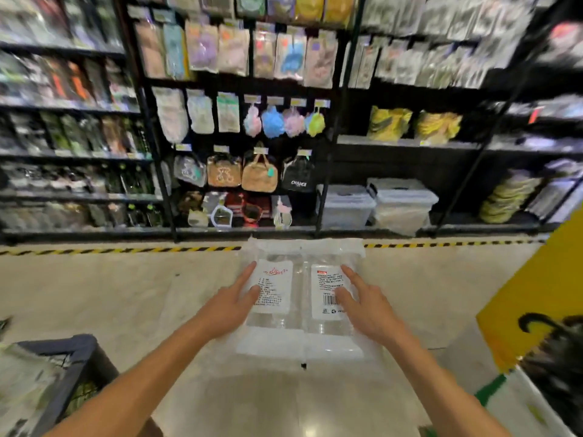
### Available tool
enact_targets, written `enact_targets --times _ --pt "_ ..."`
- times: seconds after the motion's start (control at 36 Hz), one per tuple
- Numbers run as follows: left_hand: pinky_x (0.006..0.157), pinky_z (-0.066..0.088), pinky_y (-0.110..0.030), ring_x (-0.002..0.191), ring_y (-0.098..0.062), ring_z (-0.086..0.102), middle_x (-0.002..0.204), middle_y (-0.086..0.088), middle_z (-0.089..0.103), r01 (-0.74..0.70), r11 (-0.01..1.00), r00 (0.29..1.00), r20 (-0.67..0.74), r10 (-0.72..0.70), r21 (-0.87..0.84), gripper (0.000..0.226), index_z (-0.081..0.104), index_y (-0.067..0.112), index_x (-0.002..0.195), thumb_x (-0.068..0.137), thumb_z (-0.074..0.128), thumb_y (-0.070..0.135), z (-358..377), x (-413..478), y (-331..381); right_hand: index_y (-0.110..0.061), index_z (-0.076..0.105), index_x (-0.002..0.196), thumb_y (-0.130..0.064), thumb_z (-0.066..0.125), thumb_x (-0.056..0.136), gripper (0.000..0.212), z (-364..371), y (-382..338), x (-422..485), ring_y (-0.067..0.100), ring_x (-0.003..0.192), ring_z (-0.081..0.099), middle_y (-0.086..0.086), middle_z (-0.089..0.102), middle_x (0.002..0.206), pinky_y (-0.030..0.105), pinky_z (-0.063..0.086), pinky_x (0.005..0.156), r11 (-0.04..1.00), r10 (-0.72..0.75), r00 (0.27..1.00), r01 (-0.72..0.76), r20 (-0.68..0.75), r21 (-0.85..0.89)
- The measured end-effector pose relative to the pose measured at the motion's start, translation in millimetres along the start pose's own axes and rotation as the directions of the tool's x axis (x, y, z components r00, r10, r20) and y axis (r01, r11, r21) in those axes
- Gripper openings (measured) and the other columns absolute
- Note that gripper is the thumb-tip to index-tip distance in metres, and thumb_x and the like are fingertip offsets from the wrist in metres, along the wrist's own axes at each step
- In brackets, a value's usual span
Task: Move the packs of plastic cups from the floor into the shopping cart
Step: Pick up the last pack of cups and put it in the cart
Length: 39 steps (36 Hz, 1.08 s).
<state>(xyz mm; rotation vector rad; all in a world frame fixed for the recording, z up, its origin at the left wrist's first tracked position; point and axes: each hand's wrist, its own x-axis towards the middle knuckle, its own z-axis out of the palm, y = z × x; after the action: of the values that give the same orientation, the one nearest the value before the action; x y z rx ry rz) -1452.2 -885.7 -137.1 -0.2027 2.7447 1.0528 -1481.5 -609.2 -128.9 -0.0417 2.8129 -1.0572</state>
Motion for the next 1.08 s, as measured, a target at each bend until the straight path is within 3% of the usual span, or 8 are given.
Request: enact_targets --times 0.06,0.14,0.19,0.31,0.44,0.72,0.86,1.08 --pt "0.113 0.031 -0.039 0.14 -0.028 0.039 0.159 0.0 0.031 -0.02 0.999 1.0 -0.012 0.021 0.036 0.057 0.001 0.057 0.149 0.101 0.029 0.058 -11.1 2.4 34.1 -0.054 0.024 0.152 -0.053 0.044 0.1 0.056 -30.4 -3.7 -2.7 0.022 0.117 0.057 0.008 0.045 0.149 0.026 0.052 0.083 1.0 0.006 0.999 -0.005 -0.035 0.02" --pt "0.115 0.027 -0.04 0.144 -0.024 0.033 0.161 0.005 0.026 -0.111 0.994 0.994 -0.008 0.111 -0.002 0.058 0.005 0.053 0.152 0.101 0.033 0.054 -27.1 3.9 75.4 -0.058 0.022 0.149 -0.058 0.043 0.097 0.056 -71.2 -8.9 -10.5 0.024 0.131 0.051 0.006 0.046 0.151 0.039 0.046 0.104 0.999 0.011 0.997 -0.007 -0.078 0.044" --pt "0.115 0.027 -0.04 0.145 -0.024 0.033 0.162 0.004 0.025 -0.152 0.988 0.988 0.032 0.152 0.003 0.059 0.005 0.051 0.153 0.102 0.033 0.053 -35.3 6.1 97.6 -0.059 0.021 0.149 -0.059 0.042 0.097 0.055 -92.4 -12.3 -16.7 0.023 0.131 0.05 0.004 0.046 0.152 0.04 0.045 0.105 0.999 0.035 0.994 -0.031 -0.107 0.034" --pt "0.114 0.029 -0.043 0.143 -0.029 0.036 0.162 -0.001 0.024 -0.214 0.974 0.972 0.116 0.205 0.07 0.061 -0.001 0.051 0.153 0.101 0.03 0.055 -42.9 13.2 134.0 -0.051 0.022 0.153 -0.052 0.043 0.101 0.056 -125.7 -20.1 -36.3 0.016 0.125 0.053 -0.001 0.043 0.155 0.024 0.045 0.084 0.996 0.094 0.98 -0.093 -0.177 0.016" --pt "0.118 0.022 -0.045 0.147 -0.029 0.028 0.164 -0.001 0.018 -0.342 0.937 0.915 0.249 0.317 0.065 0.061 -0.003 0.054 0.151 0.1 0.03 0.058 -42.8 28.2 172.8 -0.047 0.023 0.154 -0.049 0.044 0.102 0.056 -155.1 -19.3 -68.0 0.022 0.137 0.045 -0.004 0.039 0.157 0.038 0.039 0.111 0.977 0.211 0.942 -0.198 -0.261 0.076" --pt "0.118 0.025 -0.051 0.147 -0.03 0.027 0.164 0.001 0.017 -0.557 0.83 0.765 0.405 0.5 0.026 0.063 0.004 0.054 0.151 0.097 0.035 0.063 14.8 7.7 264.7 -0.041 0.026 0.156 -0.049 0.043 0.102 0.057 -203.4 18.7 -169.3 0.021 0.144 0.035 -0.004 0.033 0.161 0.035 0.03 0.113 0.922 0.38 0.804 -0.367 -0.457 0.12" --pt "0.118 0.022 -0.048 0.148 -0.029 0.024 0.165 0.001 0.013 -0.672 0.741 0.651 0.492 0.578 0.019 0.063 0.007 0.053 0.151 0.097 0.036 0.063 63.6 -35.8 314.2 -0.044 0.026 0.155 -0.052 0.041 0.101 0.056 -221.5 55.9 -246.3 0.023 0.143 0.038 -0.003 0.034 0.16 0.037 0.033 0.112 0.873 0.472 0.698 -0.456 -0.539 0.175" --pt "0.116 0.022 -0.037 0.149 -0.025 0.022 0.165 0.001 0.012 -0.827 0.543 0.342 0.636 0.692 -0.146 0.059 0.009 0.041 0.156 0.103 0.034 0.051 156.2 -152.4 393.5 -0.032 0.025 0.158 -0.044 0.041 0.104 0.057 -247.9 112.2 -395.8 0.021 0.148 0.03 -0.005 0.028 0.162 0.035 0.026 0.116 0.781 0.578 0.506 -0.57 -0.64 0.254"
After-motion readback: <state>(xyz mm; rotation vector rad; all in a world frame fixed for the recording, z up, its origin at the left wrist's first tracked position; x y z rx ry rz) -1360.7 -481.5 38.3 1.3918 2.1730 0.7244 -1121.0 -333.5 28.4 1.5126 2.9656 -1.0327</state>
